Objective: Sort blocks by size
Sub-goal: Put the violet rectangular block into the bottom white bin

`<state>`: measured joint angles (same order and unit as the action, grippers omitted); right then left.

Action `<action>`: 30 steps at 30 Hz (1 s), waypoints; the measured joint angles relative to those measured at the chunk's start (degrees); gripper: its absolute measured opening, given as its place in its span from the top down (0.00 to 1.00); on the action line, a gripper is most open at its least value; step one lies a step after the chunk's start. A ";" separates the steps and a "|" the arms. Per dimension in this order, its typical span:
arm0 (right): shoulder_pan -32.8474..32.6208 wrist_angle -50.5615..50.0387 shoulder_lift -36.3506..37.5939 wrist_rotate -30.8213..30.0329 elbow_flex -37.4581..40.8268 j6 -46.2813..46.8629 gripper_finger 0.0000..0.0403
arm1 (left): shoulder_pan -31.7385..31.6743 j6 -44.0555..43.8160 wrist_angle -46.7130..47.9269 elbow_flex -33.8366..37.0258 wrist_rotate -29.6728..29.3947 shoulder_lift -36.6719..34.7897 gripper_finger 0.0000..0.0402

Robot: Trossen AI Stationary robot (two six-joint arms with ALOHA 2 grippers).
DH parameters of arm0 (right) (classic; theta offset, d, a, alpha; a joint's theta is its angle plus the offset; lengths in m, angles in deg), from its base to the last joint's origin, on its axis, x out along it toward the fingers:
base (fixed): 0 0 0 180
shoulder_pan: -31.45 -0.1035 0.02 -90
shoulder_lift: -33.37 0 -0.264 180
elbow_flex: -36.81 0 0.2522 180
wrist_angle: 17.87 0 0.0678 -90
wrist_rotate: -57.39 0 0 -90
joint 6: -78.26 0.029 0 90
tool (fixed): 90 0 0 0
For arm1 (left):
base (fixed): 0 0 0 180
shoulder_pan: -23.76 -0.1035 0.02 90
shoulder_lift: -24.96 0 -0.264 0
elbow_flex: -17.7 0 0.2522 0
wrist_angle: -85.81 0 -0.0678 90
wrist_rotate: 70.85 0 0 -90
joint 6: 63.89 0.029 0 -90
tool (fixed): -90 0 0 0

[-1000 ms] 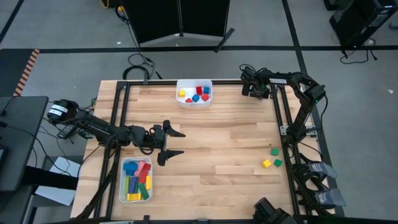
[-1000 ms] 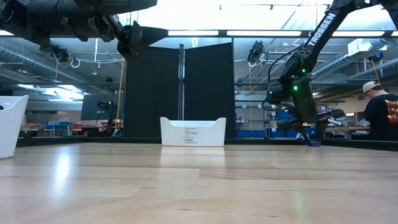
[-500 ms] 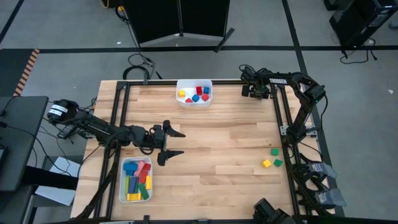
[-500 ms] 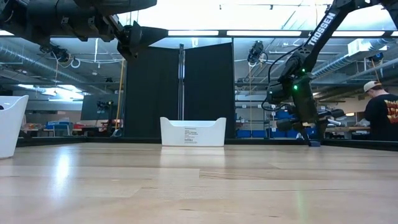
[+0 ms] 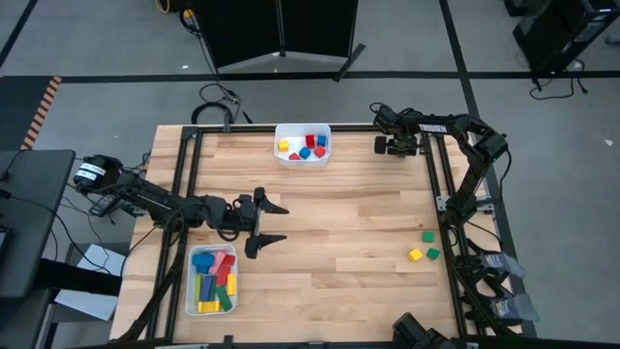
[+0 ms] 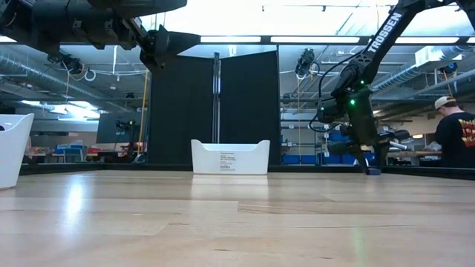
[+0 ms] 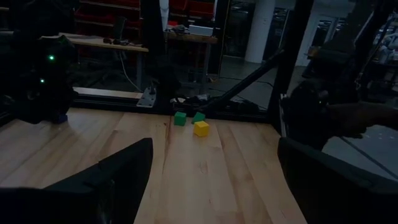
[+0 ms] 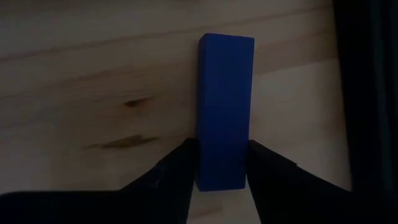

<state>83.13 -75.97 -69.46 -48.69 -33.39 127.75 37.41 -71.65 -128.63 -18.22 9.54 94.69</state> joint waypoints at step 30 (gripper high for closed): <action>-1.66 1.38 -0.13 -1.05 0.11 -14.00 0.66 | 0.00 0.01 -0.13 -0.01 0.02 0.00 0.12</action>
<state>81.47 -74.59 -69.59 -49.74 -33.28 113.76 37.41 -71.64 -128.76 -18.24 9.57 94.69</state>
